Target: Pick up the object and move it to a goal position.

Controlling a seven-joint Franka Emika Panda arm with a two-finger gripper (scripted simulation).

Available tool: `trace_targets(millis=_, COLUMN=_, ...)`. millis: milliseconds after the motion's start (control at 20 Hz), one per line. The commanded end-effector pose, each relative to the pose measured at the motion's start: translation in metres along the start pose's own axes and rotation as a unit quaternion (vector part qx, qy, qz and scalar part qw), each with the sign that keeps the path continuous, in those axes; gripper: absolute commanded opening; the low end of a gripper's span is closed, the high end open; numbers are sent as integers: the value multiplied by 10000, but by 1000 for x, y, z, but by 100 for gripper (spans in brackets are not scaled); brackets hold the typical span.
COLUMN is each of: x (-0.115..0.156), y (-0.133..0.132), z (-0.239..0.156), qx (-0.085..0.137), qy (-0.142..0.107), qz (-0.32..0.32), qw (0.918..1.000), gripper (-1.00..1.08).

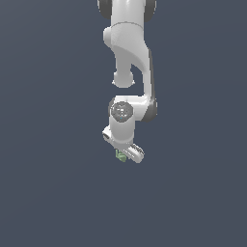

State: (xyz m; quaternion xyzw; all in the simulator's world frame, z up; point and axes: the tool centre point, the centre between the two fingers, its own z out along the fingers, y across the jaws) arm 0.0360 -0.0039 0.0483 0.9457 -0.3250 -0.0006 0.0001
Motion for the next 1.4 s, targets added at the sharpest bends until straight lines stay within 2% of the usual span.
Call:
trace_targets(millis=0, x=5, y=4, z=-6, qx=2, qy=5, qz=5, qw=10000, gripper=-100)
trace_targets(millis=250, x=23, y=19, z=-30, qx=2, qy=5, qz=5, qw=10000, gripper=-100)
trace_targets(millis=850, x=89, y=70, z=-112, qx=2, qy=5, qz=5, qw=10000, gripper=-100)
trace_targets(millis=1350, x=108, y=82, z=-134, qx=2, qy=5, qz=5, qw=10000, gripper=-100)
